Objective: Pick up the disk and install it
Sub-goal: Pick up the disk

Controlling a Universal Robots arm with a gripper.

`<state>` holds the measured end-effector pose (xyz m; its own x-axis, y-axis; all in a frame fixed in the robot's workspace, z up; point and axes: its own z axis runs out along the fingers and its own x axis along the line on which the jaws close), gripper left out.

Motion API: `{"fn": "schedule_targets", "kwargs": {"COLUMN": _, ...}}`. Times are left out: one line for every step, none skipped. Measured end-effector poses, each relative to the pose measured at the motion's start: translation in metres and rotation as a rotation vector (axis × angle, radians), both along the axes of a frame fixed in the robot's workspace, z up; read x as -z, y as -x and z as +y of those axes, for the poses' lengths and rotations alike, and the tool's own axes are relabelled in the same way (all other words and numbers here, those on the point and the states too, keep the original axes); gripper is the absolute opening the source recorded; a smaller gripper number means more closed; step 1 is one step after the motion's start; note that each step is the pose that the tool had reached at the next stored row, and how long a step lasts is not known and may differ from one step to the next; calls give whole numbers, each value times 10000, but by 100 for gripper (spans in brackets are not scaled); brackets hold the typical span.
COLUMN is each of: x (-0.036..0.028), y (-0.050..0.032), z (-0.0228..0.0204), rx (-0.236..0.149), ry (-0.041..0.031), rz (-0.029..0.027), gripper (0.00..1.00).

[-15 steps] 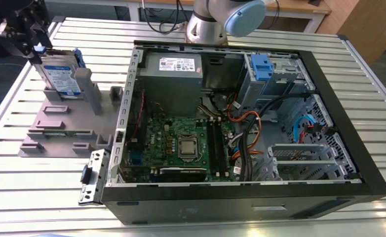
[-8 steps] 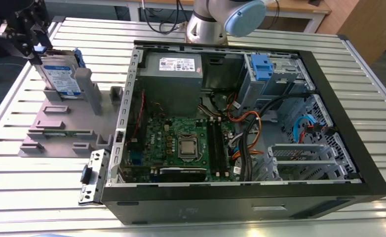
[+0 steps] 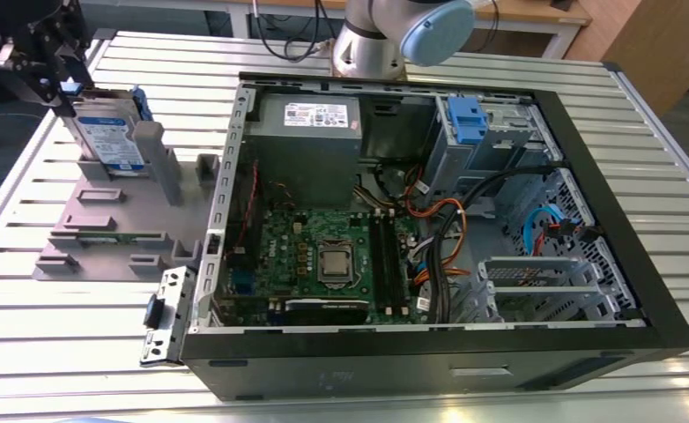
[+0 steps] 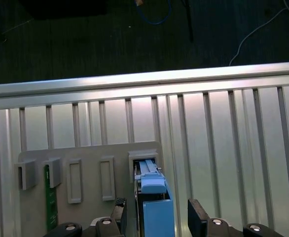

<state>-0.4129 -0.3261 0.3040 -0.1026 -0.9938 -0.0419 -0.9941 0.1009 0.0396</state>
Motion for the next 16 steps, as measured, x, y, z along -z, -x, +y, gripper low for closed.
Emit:
{"fn": "schedule_targets", "kwargs": {"x": 3, "y": 1, "z": 0, "rx": 0, "ry": 0, "rz": 0, "gripper": 60}}
{"fn": "schedule_targets", "kwargs": {"x": 6, "y": 1, "z": 0, "rx": 0, "ry": 0, "rz": 0, "gripper": 60}}
{"fn": "schedule_targets", "kwargs": {"x": 8, "y": 2, "z": 0, "rx": 0, "ry": 0, "rz": 0, "gripper": 60}}
{"fn": "schedule_targets", "kwargs": {"x": 11, "y": 2, "z": 0, "rx": 0, "ry": 0, "rz": 0, "gripper": 60}}
{"fn": "schedule_targets", "kwargs": {"x": 14, "y": 3, "z": 0, "rx": 0, "ry": 0, "rz": 0, "gripper": 60}}
{"fn": "schedule_targets", "kwargs": {"x": 16, "y": 4, "z": 0, "rx": 0, "ry": 0, "rz": 0, "gripper": 60}}
{"fn": "schedule_targets", "kwargs": {"x": 19, "y": 4, "z": 0, "rx": 0, "ry": 0, "rz": 0, "gripper": 60}}
{"fn": "schedule_targets", "kwargs": {"x": 22, "y": 5, "z": 0, "rx": 0, "ry": 0, "rz": -1, "gripper": 60}}
{"fn": "schedule_targets", "kwargs": {"x": 30, "y": 7, "z": 0, "rx": 0, "ry": 0, "rz": 0, "gripper": 60}}
{"fn": "schedule_targets", "kwargs": {"x": 33, "y": 8, "z": 0, "rx": 0, "ry": 0, "rz": 0, "gripper": 60}}
{"fn": "schedule_targets", "kwargs": {"x": 36, "y": 8, "z": 0, "rx": 0, "ry": 0, "rz": 0, "gripper": 60}}
{"fn": "schedule_targets", "kwargs": {"x": 38, "y": 9, "z": 0, "rx": 0, "ry": 0, "rz": 0, "gripper": 60}}
{"fn": "schedule_targets", "kwargs": {"x": 40, "y": 10, "z": 0, "rx": 0, "ry": 0, "rz": 0, "gripper": 60}}
{"fn": "schedule_targets", "kwargs": {"x": 43, "y": 11, "z": 0, "rx": 0, "ry": 0, "rz": 0, "gripper": 60}}
{"fn": "schedule_targets", "kwargs": {"x": 45, "y": 11, "z": 0, "rx": 0, "ry": 0, "rz": 0, "gripper": 60}}
{"fn": "schedule_targets", "kwargs": {"x": 48, "y": 12, "z": 0, "rx": 0, "ry": 0, "rz": -1, "gripper": 60}}
